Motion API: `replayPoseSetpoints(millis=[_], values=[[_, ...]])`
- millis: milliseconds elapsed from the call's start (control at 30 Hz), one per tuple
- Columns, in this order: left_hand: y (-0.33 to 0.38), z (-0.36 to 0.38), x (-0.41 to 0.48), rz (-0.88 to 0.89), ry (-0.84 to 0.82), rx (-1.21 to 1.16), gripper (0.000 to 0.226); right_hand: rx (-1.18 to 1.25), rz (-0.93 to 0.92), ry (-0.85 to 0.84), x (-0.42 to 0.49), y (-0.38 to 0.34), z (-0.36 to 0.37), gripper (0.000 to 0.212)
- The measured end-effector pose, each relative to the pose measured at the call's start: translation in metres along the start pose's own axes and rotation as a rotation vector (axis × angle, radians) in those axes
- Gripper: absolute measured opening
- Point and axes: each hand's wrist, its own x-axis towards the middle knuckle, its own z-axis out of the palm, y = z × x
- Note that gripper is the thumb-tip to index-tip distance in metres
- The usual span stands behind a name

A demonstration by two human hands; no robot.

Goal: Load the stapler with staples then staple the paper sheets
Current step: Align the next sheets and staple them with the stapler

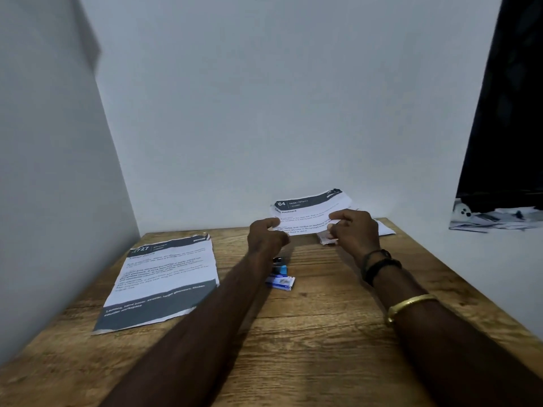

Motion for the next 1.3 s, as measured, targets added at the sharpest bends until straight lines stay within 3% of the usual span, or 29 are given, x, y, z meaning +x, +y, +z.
replayPoseSetpoints(millis=[300, 433, 600, 767, 900, 1000, 1133, 1233, 1300], values=[[0.010, 0.060, -0.007, -0.048, -0.196, 0.095, 0.048, -0.095, 0.148, 0.167, 0.034, 0.038, -0.036, 0.027], [0.006, 0.075, -0.004, 0.040, -0.197, 0.333, 0.056, -0.137, 0.189, 0.166, 0.045, 0.050, -0.044, 0.029], [0.000, 0.089, 0.000, 0.001, -0.251, 0.356, 0.059, -0.228, 0.204, 0.184, 0.055, 0.058, -0.050, 0.027], [-0.001, 0.099, 0.008, -0.007, -0.235, 0.531, 0.049, -0.392, 0.191, 0.128, 0.060, 0.059, -0.051, 0.021], [-0.001, 0.103, 0.007, 0.014, -0.163, 0.752, 0.013, -0.533, 0.201, 0.081, 0.058, 0.056, -0.047, 0.026], [-0.004, 0.109, 0.008, 0.009, -0.153, 0.802, 0.028, -0.634, 0.188, 0.066, 0.055, 0.054, -0.045, 0.030], [-0.007, 0.108, 0.015, 0.019, -0.163, 0.751, 0.034, -0.661, 0.182, 0.046, 0.053, 0.050, -0.043, 0.025], [-0.005, 0.104, 0.018, 0.055, -0.118, 0.523, 0.040, -0.598, 0.133, 0.054, 0.047, 0.045, -0.042, 0.015], [-0.002, 0.102, 0.017, 0.077, -0.069, 0.390, 0.039, -0.502, 0.076, 0.056, 0.041, 0.039, -0.037, 0.020]])
